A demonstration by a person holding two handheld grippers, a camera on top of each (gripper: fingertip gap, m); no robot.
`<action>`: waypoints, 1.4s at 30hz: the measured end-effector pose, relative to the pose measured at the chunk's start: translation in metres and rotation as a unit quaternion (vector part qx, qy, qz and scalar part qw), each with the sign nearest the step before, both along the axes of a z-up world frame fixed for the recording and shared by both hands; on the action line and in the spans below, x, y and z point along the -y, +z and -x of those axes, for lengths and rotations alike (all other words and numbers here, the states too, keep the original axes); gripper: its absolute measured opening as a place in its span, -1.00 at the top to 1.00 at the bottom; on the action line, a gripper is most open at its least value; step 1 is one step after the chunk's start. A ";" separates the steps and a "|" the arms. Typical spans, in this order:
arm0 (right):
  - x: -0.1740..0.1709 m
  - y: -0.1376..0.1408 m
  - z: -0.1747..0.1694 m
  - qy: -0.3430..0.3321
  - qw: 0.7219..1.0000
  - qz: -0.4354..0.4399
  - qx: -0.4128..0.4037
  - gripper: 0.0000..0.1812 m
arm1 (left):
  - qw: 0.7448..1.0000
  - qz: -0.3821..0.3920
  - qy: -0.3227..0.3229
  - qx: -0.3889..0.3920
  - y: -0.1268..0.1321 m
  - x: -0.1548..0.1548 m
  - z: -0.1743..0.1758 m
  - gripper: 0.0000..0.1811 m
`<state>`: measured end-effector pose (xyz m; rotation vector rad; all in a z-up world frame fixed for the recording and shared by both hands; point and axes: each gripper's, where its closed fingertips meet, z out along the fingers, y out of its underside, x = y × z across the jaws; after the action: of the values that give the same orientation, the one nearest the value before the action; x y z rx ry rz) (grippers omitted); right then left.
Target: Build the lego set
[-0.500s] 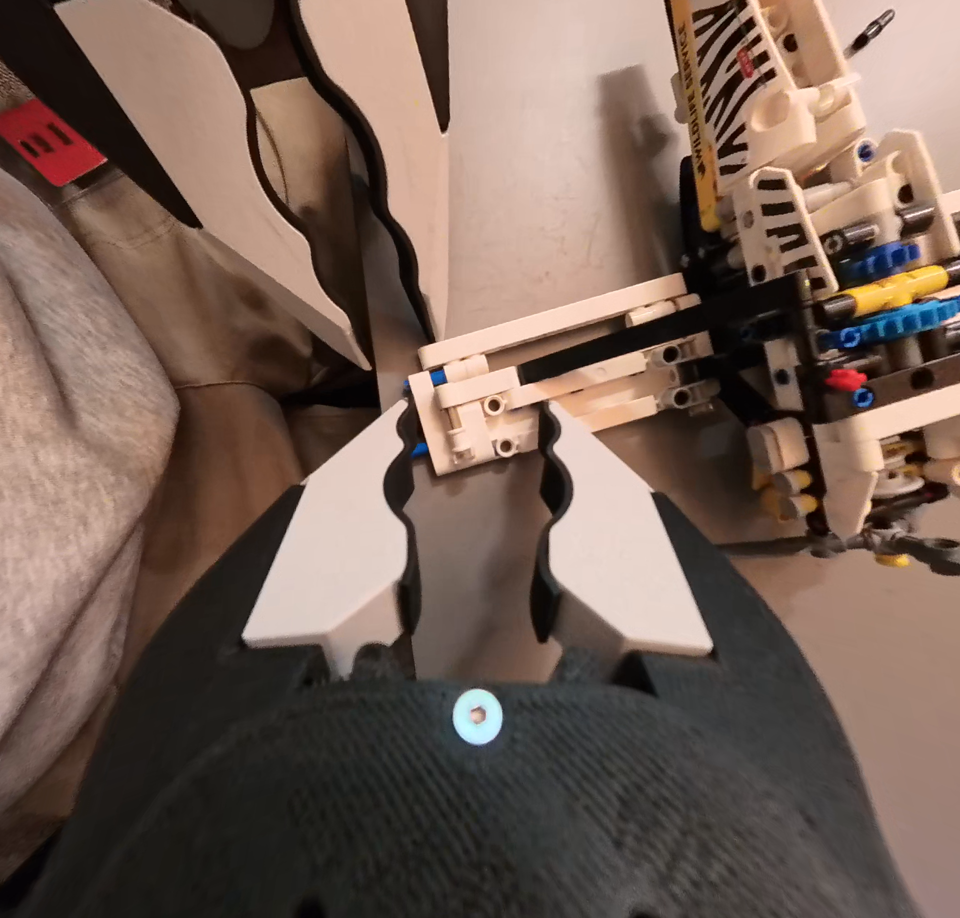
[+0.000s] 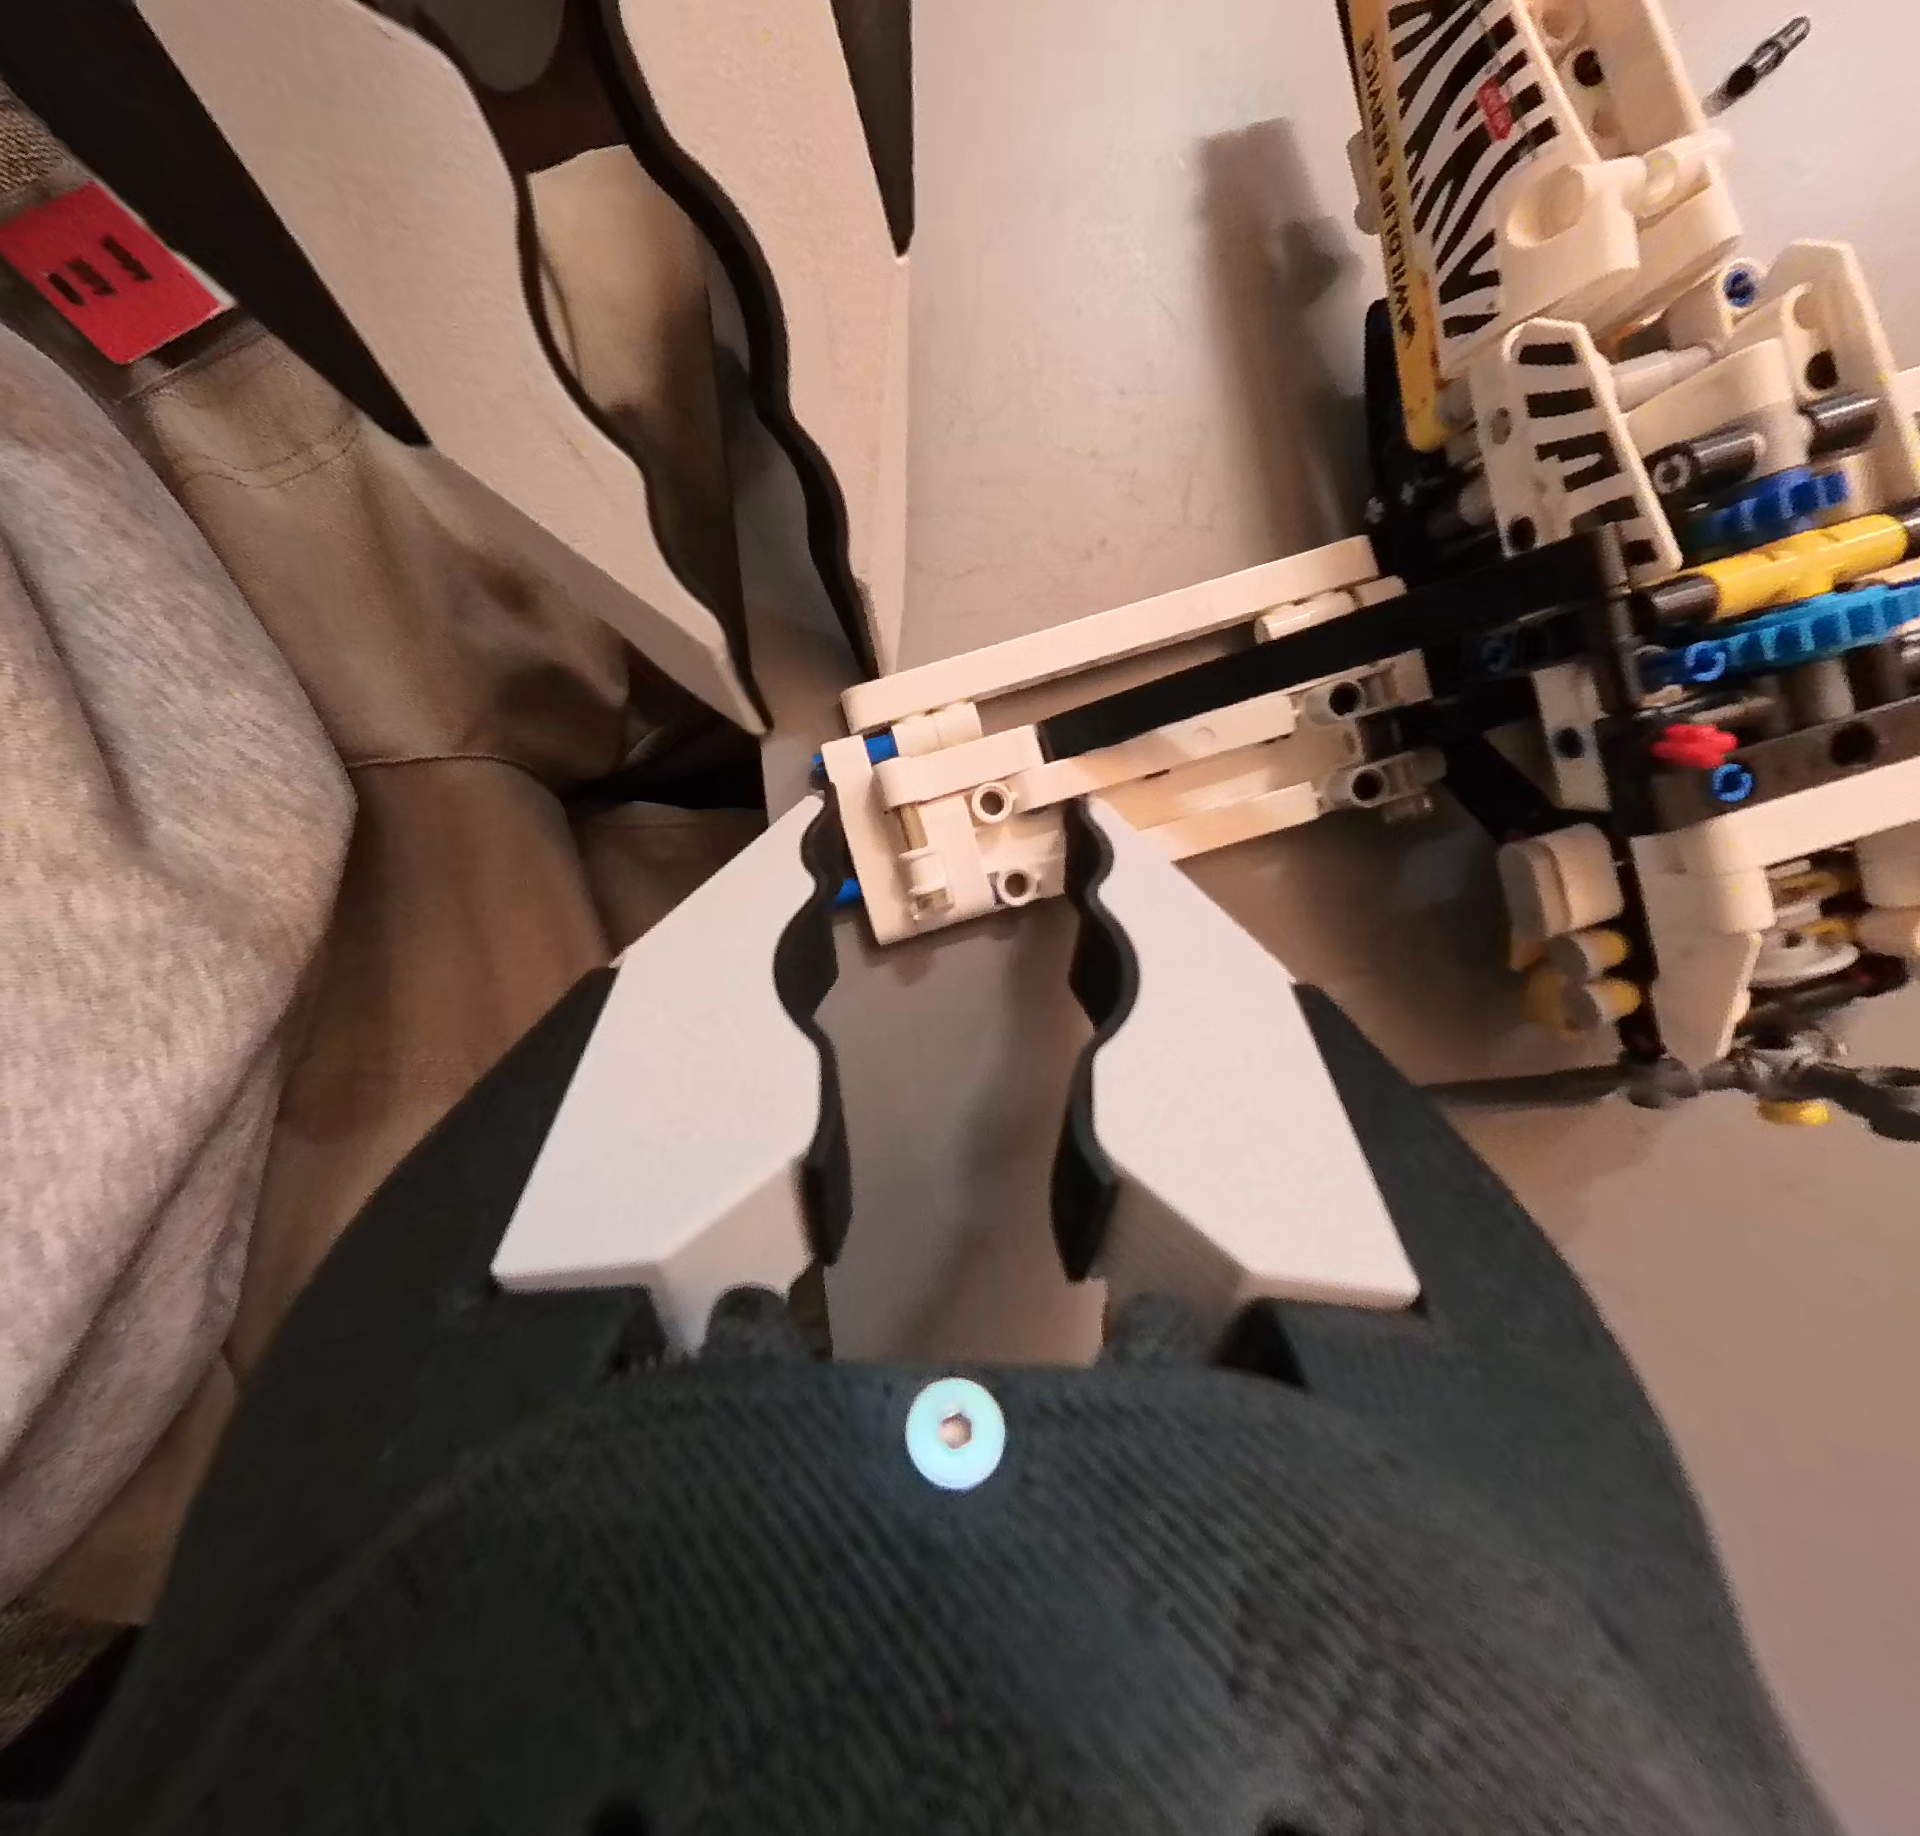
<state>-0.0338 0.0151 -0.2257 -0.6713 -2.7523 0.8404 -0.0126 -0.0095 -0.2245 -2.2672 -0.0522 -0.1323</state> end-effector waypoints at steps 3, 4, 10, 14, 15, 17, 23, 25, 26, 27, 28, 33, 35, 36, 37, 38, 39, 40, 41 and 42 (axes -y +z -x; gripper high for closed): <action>0.001 0.000 -0.002 0.002 1.000 -0.001 -0.002 0.60 | 1.000 -0.001 0.003 -0.003 0.000 -0.001 0.001 0.83; 0.001 0.000 -0.002 -0.001 1.000 0.006 -0.002 0.60 | 1.000 -0.001 0.003 -0.003 0.000 -0.001 0.002 0.84; 0.002 0.000 -0.002 -0.006 1.000 0.014 -0.003 0.60 | 1.000 -0.002 0.005 -0.005 0.000 -0.002 0.003 0.86; 0.002 0.001 -0.002 -0.003 1.000 0.010 -0.004 0.60 | 1.000 0.004 -0.010 -0.003 -0.001 -0.001 0.002 0.83; 0.003 0.001 -0.002 -0.002 1.000 0.010 -0.005 0.60 | 1.000 0.011 -0.014 0.001 -0.001 0.001 0.003 0.79; 0.003 0.001 -0.002 -0.002 1.000 0.015 -0.009 0.60 | 1.000 0.010 -0.001 0.000 0.008 0.007 0.018 0.71; 0.003 0.001 -0.003 0.008 0.999 0.024 -0.021 0.60 | 0.992 -0.077 0.078 -0.063 0.076 0.016 0.102 0.46; 0.001 0.002 -0.003 0.019 0.999 0.028 -0.024 0.60 | 0.990 -0.067 0.080 -0.095 0.081 0.013 0.126 0.37; 0.000 0.002 -0.004 0.025 0.999 0.029 -0.025 0.60 | 0.993 -0.049 0.060 -0.084 0.077 0.009 0.129 0.33; -0.002 0.002 -0.004 0.030 0.999 0.030 -0.024 0.60 | 0.997 -0.024 0.035 -0.059 0.070 0.003 0.128 0.28; -0.003 0.002 -0.005 0.036 0.999 0.030 -0.024 0.60 | 0.999 0.004 0.004 -0.037 0.062 -0.002 0.123 0.27; -0.007 0.002 -0.006 0.058 0.998 0.029 -0.023 0.60 | 0.989 0.115 -0.071 -0.056 0.031 -0.018 0.124 0.26; -0.007 0.002 -0.006 0.064 0.997 0.031 -0.023 0.60 | 0.984 0.142 -0.082 -0.063 0.021 -0.024 0.126 0.25; -0.007 0.002 -0.006 0.066 0.997 0.032 -0.024 0.60 | 0.982 0.155 -0.081 -0.073 0.017 -0.025 0.130 0.26; -0.007 0.002 -0.005 0.067 0.997 0.035 -0.024 0.60 | 0.979 0.169 -0.086 -0.075 0.013 -0.026 0.132 0.26; -0.007 0.002 -0.005 0.068 0.997 0.037 -0.025 0.60 | 0.976 0.181 -0.089 -0.077 0.009 -0.027 0.133 0.27; -0.007 0.002 -0.006 0.068 0.997 0.038 -0.027 0.60 | 0.974 0.188 -0.094 -0.081 0.006 -0.028 0.134 0.27; -0.007 0.002 -0.005 0.067 0.997 0.038 -0.028 0.60 | 0.973 0.192 -0.096 -0.086 0.006 -0.029 0.134 0.27; -0.007 0.002 -0.005 0.066 0.997 0.038 -0.029 0.60 | 0.972 0.197 -0.097 -0.087 0.006 -0.029 0.134 0.28; -0.007 0.002 -0.005 0.066 0.997 0.039 -0.031 0.60 | 0.971 0.202 -0.096 -0.088 0.006 -0.029 0.134 0.30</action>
<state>-0.0284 0.0224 -0.2233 -0.4719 -2.7446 0.9838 -0.1466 0.0195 -0.2183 -2.6790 0.2565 -0.0228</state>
